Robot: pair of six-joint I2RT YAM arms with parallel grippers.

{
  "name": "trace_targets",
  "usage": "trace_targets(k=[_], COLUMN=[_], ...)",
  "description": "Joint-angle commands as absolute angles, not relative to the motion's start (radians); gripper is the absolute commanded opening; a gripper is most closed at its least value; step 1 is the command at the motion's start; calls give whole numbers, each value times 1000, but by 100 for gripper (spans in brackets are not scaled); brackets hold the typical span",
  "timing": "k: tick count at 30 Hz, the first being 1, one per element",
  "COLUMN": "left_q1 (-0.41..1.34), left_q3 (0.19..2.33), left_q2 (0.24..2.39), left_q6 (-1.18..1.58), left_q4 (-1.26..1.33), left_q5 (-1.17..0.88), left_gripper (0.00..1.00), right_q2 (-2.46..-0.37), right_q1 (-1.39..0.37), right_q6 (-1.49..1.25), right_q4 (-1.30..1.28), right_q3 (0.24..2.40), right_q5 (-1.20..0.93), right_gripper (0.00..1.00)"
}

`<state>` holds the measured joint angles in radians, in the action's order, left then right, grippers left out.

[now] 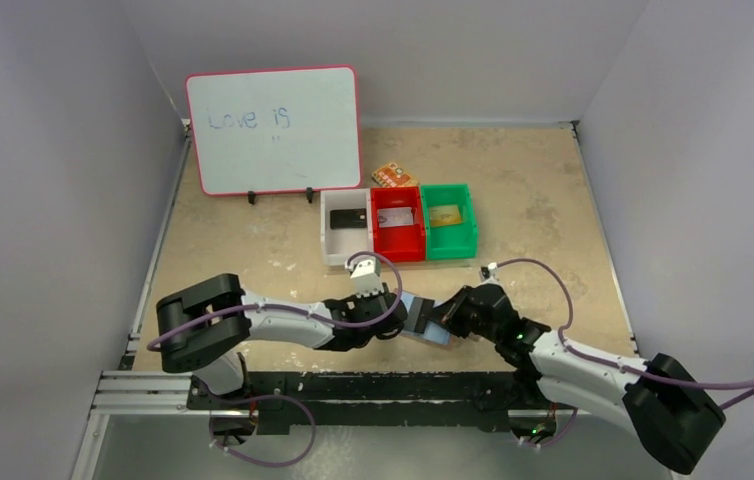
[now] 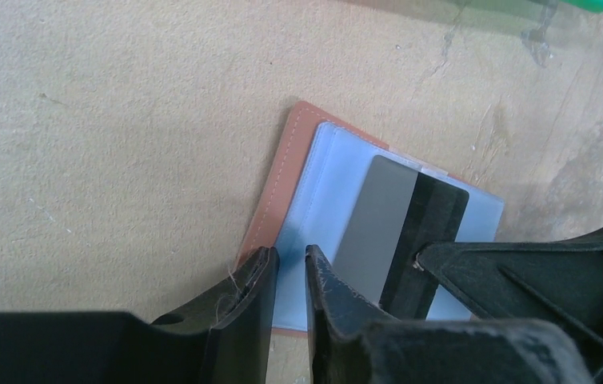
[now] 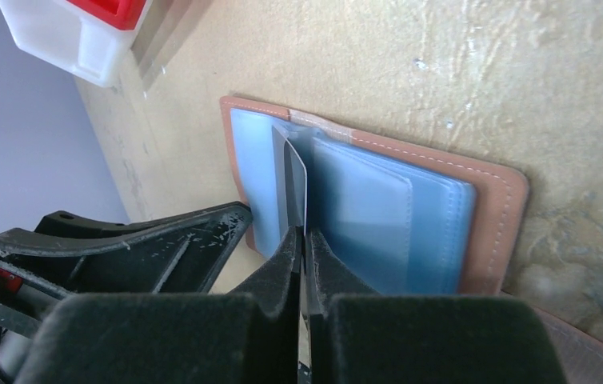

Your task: Take the credit cards out of the card holder

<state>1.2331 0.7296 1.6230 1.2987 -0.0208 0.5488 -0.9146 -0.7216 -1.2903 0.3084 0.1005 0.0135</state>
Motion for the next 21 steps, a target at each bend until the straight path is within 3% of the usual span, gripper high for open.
trace_targets(k=[1,21], left_q1=[1232,1233], left_q3=[654,708], left_q2=[1663,1576], left_q6=[1354,1287], left_q4=[-69,-111], left_q5=[536,609], left_gripper=[20,25], right_q2=[-869,-581], right_q1=[-723,-723], right_q6=[-1258,-1227], right_q4=[140,-222], right_q3=[135,256], right_q5=[112,322], right_gripper=[0,0])
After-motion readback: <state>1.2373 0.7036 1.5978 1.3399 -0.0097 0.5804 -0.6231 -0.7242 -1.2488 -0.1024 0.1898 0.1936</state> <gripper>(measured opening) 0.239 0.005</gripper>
